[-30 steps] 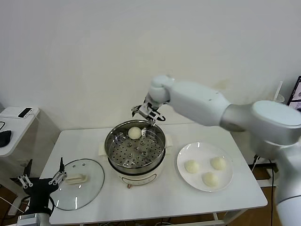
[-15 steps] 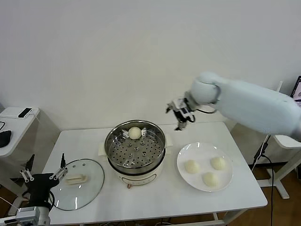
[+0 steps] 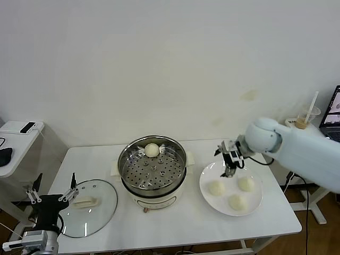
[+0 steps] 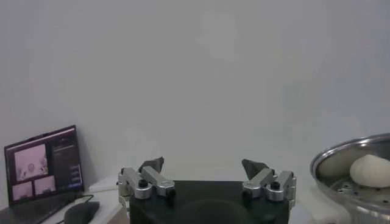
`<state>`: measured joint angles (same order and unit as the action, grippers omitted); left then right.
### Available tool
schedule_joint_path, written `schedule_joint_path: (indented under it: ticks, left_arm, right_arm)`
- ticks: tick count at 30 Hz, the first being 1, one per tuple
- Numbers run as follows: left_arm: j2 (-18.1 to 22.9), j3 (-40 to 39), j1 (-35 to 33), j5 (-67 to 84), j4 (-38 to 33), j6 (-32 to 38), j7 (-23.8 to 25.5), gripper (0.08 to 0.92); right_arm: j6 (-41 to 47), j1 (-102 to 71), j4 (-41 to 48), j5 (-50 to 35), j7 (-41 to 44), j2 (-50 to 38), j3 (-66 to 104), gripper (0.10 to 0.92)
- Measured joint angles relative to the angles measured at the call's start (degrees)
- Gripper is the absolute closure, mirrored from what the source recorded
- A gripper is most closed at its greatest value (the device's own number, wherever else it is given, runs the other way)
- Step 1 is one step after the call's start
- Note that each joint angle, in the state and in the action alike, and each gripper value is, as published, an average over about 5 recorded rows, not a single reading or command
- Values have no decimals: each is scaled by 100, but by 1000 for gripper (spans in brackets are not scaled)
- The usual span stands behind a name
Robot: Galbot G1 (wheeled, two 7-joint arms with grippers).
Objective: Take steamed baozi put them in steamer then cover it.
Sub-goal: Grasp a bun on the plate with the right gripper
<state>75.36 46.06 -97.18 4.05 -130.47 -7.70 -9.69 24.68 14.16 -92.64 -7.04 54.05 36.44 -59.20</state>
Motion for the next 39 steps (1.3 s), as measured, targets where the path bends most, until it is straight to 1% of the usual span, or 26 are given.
schedule_joint_path:
  ticks: [18,35,39]
  left_arm:
    - [-26,107,-15,-29,122,10,3,177]
    - [-22,176,20,-34,200,8,5,177]
    - [-13,195,12,-34,201,9,5,177]
  right_arm:
    - [-383,-1218,973,842,117,565,544,203]
    - [-659,-1496,1788,1268,114,1139,670,203]
    - [-683,-1518,1898,1303,152,1222,671,231]
